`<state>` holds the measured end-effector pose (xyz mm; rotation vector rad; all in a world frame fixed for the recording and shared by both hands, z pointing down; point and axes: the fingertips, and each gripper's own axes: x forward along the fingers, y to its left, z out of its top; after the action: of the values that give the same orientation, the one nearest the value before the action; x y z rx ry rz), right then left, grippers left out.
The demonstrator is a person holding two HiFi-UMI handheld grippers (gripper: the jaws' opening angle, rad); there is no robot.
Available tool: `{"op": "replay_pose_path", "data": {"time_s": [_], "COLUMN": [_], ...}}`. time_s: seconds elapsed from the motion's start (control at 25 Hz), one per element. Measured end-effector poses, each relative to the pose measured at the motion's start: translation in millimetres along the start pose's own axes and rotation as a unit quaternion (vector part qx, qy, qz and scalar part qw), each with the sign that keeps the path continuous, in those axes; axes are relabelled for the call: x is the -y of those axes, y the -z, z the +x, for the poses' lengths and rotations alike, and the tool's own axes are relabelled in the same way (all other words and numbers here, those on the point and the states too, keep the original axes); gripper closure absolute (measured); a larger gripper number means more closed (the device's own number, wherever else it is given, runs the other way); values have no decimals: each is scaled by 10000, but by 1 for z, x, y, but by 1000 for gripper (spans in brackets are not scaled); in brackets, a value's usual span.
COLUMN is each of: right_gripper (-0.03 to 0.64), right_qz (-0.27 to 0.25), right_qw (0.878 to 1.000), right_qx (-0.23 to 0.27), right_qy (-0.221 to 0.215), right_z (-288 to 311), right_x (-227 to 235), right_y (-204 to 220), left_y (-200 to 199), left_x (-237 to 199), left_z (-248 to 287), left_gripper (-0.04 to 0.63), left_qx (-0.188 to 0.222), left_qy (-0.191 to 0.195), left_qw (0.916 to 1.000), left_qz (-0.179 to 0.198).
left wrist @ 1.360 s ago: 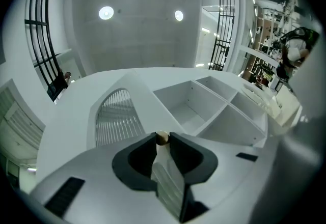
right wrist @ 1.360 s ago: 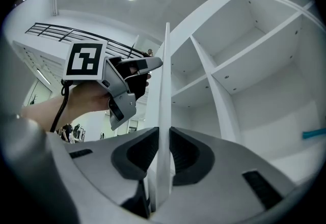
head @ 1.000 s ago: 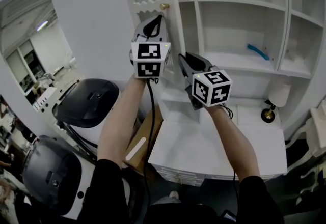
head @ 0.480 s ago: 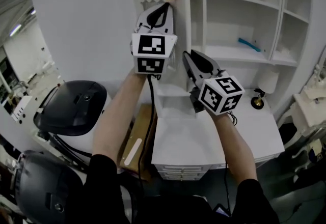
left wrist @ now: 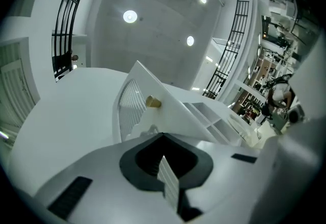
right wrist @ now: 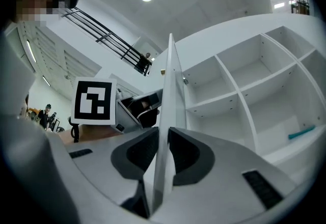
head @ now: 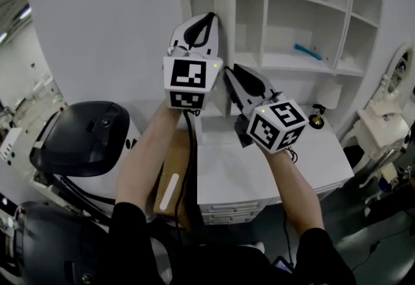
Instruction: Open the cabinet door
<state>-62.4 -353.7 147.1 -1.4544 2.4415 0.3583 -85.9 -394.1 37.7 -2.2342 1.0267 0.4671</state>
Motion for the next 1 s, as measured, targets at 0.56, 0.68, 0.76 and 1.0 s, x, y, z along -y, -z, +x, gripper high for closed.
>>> {"op": "replay_pose_path", "data": {"time_s": [0.56, 0.68, 0.76, 1.0], "right_gripper": [558, 597, 597, 598], "right_qz": [305, 375, 434, 833], "right_qw": [9981, 9973, 9972, 9939], "right_qx": [130, 198, 265, 399], "right_qy": [-513, -602, -545, -608], "right_z": [38, 43, 46, 42], "right_x": [-88, -99, -101, -100], "right_y": [15, 21, 24, 29], "left_y": [34, 42, 46, 64], "left_x": [-47, -54, -53, -34], "left_z": [-93, -110, -121, -145], "left_gripper": [588, 588, 588, 588], "left_qx": [-260, -329, -363, -479], "left_qy": [-153, -149, -98, 20], "left_qw": [9981, 9972, 9980, 9970], "left_qz": [-538, -649, -514, -600]}}
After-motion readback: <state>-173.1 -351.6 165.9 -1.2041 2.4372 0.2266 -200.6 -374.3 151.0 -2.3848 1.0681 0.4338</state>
